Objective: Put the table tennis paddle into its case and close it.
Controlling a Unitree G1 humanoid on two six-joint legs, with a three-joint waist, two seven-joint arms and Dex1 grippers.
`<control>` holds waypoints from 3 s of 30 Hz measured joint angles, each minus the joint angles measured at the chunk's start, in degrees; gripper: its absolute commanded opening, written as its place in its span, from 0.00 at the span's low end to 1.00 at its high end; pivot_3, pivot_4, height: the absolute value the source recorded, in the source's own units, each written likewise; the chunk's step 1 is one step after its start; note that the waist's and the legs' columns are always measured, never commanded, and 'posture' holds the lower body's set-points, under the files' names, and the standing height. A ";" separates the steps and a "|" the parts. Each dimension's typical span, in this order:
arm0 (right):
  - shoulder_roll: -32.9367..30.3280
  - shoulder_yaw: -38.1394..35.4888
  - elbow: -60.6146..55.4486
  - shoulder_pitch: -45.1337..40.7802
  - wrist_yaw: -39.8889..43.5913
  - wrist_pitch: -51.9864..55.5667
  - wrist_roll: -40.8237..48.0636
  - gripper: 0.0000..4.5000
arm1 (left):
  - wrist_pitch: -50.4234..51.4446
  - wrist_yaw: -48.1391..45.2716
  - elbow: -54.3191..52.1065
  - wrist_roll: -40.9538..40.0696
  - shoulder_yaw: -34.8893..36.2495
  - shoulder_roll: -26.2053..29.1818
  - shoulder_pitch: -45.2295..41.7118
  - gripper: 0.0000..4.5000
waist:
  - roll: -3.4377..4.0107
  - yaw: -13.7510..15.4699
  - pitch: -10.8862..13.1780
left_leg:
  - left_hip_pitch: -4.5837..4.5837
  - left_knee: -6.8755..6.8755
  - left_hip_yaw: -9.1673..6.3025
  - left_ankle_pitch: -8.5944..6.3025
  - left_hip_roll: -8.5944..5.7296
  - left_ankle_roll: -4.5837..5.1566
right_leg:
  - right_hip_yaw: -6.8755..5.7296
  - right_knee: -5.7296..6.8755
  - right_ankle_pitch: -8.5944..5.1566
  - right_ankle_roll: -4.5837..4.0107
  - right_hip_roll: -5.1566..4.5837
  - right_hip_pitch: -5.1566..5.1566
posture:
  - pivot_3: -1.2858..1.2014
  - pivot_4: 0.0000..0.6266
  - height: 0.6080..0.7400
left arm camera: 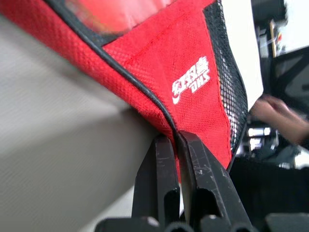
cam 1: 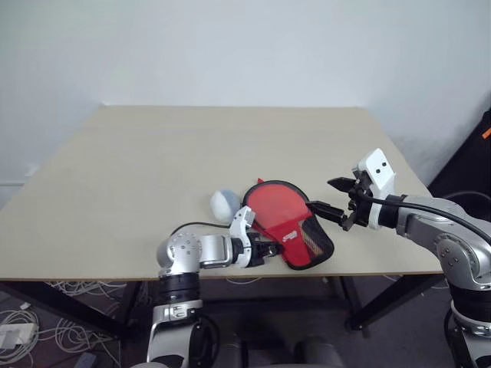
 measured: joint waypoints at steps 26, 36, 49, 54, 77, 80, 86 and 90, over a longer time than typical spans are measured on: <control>0.85 1.63 0.87 -0.45 0.09 -0.18 -0.06 1.00 | 1.00 4.92 -8.91 -39.92 -17.26 30.37 5.64 0.00 | -0.08 -0.01 0.10 | -0.15 -0.08 0.19 -0.01 0.02 -0.03 | 0.12 -0.01 0.00 -0.01 -0.04 -0.38 | 0.52 0.00 1.00; 1.79 1.84 1.42 -0.45 -0.11 -0.40 -0.15 1.00 | 0.30 2.21 -8.84 -31.83 -17.25 29.59 5.64 0.00 | -0.08 -0.01 0.10 | -0.15 -0.10 0.22 -0.01 0.02 -0.05 | 0.12 -0.01 0.00 -0.01 -0.04 -0.39 | 0.52 0.00 1.00; 2.45 2.34 1.82 -0.97 0.08 -0.59 -0.14 1.00 | -2.49 -12.37 -18.51 -29.99 -9.07 39.80 5.85 0.90 | -0.09 -0.29 0.14 | -0.14 -0.25 0.33 -0.04 0.05 -0.10 | 0.19 -0.07 0.00 -0.02 -0.07 -0.45 | 0.52 0.00 1.00; 3.63 2.58 3.20 -2.00 0.00 -0.82 -0.14 0.86 | -11.87 -31.07 -30.35 -27.04 -7.37 48.97 10.58 0.91 | -0.05 -0.62 0.18 | -0.09 -0.39 0.40 -0.01 0.07 -0.16 | 0.20 -0.09 0.02 -0.06 -0.09 -0.54 | 0.52 0.00 1.00; 21.58 18.21 25.96 -7.06 -5.20 -11.70 -14.06 0.00 | -57.07 -36.85 11.01 15.12 -8.82 30.92 1.05 0.91 | -0.09 -0.66 0.21 | -0.23 -0.42 0.37 0.19 0.09 0.08 | 0.18 -0.01 0.26 -0.07 0.00 -0.51 | 0.52 0.00 1.00; 22.94 19.83 29.37 -6.11 -3.95 -14.03 -15.60 0.00 | -58.37 -36.83 13.27 16.42 -8.78 29.22 1.37 0.91 | -0.09 -0.70 0.21 | -0.23 -0.41 0.36 0.19 0.09 0.08 | 0.18 0.00 0.28 -0.11 0.01 -0.51 | 0.52 0.00 1.00; 25.94 21.90 34.08 -4.89 -2.80 -17.49 -18.28 0.00 | -60.47 -35.73 17.48 17.73 -8.33 26.40 2.63 0.91 | -0.09 -0.71 0.21 | -0.20 -0.41 0.35 0.19 0.09 0.08 | 0.18 0.02 0.29 -0.11 0.02 -0.49 | 0.52 0.00 1.00; 27.13 21.96 34.96 -4.89 -2.19 -18.39 -19.89 0.00 | -62.33 -34.75 19.47 18.48 -6.93 25.07 2.69 0.91 | -0.11 -0.71 0.19 | -0.10 -0.42 0.35 0.19 0.11 0.08 | 0.18 0.01 0.29 -0.12 0.02 -0.41 | 0.52 0.00 1.00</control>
